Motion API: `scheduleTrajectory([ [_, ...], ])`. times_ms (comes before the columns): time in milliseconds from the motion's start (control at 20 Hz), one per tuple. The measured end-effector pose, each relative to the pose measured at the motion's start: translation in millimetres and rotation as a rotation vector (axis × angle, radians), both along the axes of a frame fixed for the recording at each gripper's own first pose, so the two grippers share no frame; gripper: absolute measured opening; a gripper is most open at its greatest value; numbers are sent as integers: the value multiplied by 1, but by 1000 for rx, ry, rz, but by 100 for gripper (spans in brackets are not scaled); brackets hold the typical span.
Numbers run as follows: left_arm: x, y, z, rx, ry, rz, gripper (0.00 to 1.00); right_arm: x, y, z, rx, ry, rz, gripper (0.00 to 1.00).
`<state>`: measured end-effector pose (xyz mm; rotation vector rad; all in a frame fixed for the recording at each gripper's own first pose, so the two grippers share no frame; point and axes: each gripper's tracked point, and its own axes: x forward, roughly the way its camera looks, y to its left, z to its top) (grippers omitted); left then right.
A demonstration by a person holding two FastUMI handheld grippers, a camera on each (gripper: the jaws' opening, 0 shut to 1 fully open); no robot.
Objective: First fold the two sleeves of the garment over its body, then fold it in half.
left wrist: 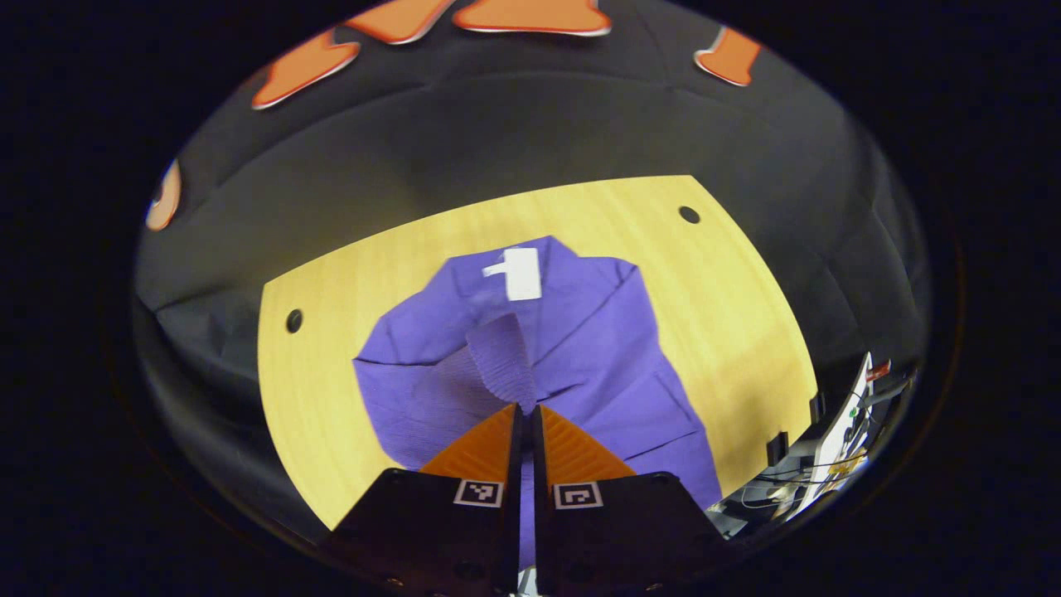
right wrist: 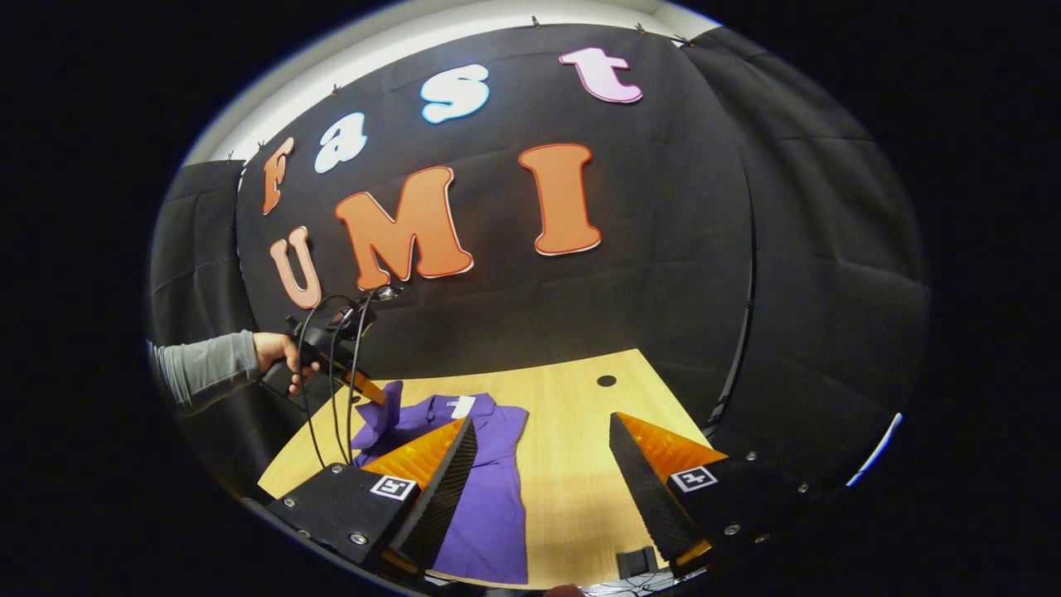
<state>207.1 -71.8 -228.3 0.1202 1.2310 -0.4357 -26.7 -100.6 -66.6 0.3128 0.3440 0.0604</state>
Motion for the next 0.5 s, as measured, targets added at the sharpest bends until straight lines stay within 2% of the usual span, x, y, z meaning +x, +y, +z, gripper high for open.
scheduleTrajectory([
  [150, 5, -59, -13, 14, -10, -61, 8, -9, -19, -10, 19, 17, -18, 95],
  [250, 4, -96, -19, -9, -19, -95, 15, -14, -25, -16, 30, 32, -23, 95],
  [400, 2, -145, -7, -102, -71, -114, 18, -16, -36, -27, 40, 57, -32, 96],
  [500, 3, -156, 7, -148, -124, -114, 18, -15, -40, -30, 45, 67, -33, 95],
])
